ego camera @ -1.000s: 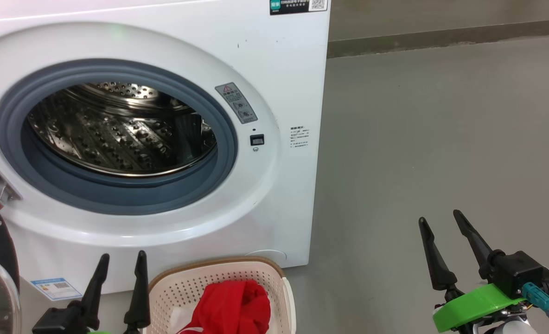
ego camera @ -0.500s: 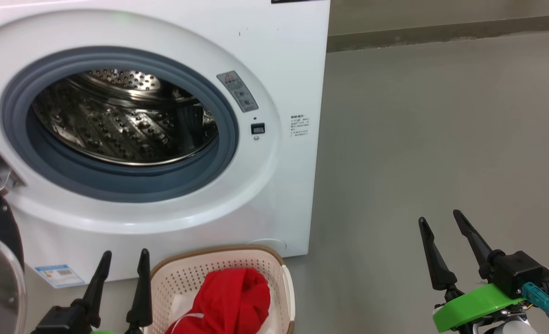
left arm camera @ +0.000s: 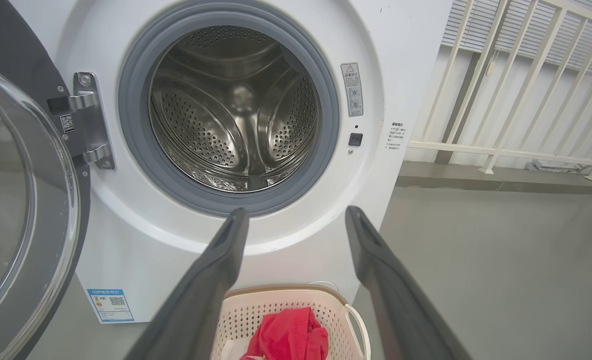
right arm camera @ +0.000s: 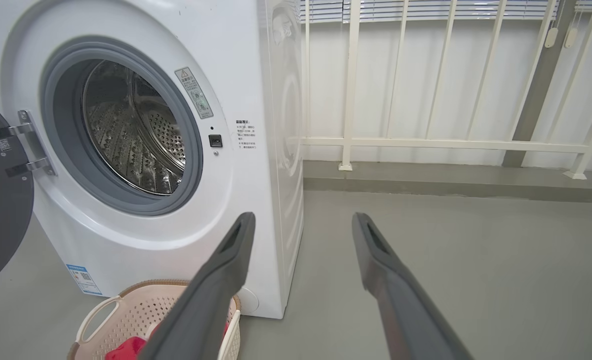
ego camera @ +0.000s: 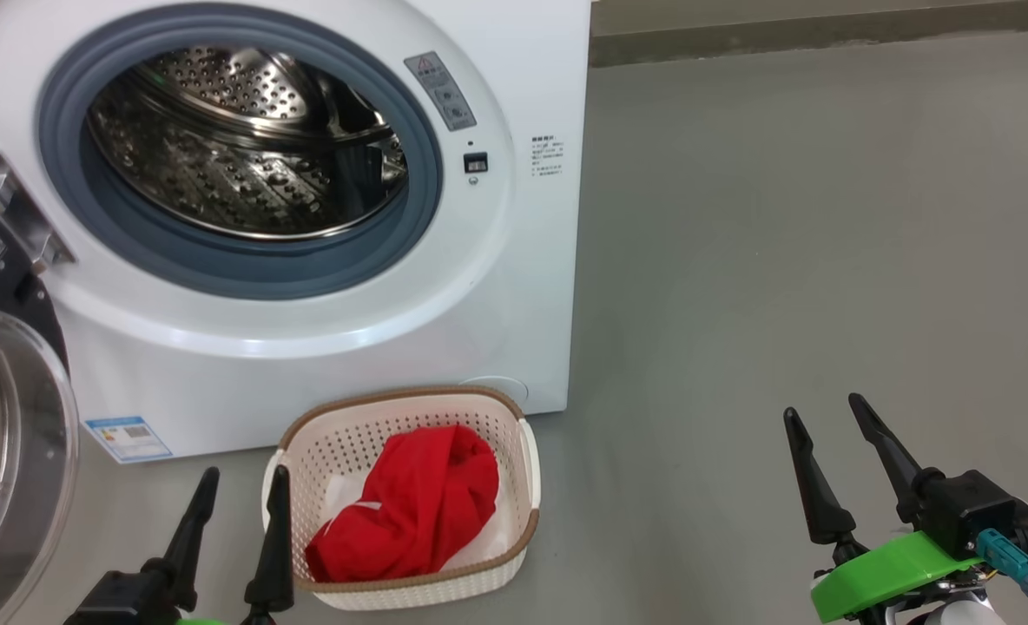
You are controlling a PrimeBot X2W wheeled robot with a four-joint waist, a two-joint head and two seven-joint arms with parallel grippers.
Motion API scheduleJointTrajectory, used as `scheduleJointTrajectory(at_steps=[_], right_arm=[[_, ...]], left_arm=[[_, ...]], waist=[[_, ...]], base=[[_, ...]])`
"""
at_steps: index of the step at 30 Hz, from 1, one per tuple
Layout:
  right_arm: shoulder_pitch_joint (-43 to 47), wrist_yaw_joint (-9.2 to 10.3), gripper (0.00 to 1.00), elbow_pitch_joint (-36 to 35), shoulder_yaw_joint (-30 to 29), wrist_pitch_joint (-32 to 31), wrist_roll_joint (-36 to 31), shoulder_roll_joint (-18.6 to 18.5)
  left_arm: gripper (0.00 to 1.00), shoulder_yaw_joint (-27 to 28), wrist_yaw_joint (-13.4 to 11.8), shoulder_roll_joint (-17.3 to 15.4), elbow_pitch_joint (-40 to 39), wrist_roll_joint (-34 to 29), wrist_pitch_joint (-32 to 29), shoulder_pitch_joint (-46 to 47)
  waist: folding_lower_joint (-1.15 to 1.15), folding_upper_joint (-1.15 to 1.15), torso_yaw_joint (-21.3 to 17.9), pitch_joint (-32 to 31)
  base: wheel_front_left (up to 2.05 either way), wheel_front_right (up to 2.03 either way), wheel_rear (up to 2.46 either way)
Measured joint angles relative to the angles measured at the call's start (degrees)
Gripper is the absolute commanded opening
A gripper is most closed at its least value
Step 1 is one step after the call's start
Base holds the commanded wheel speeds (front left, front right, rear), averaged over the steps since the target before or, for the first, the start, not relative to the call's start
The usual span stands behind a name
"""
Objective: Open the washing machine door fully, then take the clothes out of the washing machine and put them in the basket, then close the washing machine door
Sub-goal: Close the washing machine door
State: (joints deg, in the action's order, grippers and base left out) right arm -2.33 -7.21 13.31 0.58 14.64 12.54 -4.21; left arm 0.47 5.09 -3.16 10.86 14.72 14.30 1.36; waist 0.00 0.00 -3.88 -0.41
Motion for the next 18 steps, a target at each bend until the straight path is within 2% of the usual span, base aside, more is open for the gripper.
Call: scheduleJointTrajectory(at_steps=[5, 12, 18], right_arm=[[0.00, 0.00, 1.00, 0.09, 0.00, 0.00, 0.00, 0.00], [-0.01, 0.00, 1.00, 0.18, 0.00, 0.00, 0.00, 0.00], [-0.01, 0.00, 1.00, 0.10, -0.02, 0.00, 0.00, 0.01]], left_arm=[[1.00, -0.14, 0.00, -0.07, -0.64, 0.16, 0.00, 0.00], [1.00, -0.13, -0.11, -0.07, -1.26, 0.47, 0.00, 0.00], [1.00, -0.16, -1.43, -0.08, -1.52, 0.40, 0.00, 0.00]], waist=[[0.00, 0.00, 0.09, 0.00], [-0.01, 0.00, 0.28, -0.11], [-0.01, 0.00, 0.79, 0.10]], base=[[-0.63, 0.63, 0.00], [-0.04, 0.04, 0.00], [0.00, 0.00, 0.00]])
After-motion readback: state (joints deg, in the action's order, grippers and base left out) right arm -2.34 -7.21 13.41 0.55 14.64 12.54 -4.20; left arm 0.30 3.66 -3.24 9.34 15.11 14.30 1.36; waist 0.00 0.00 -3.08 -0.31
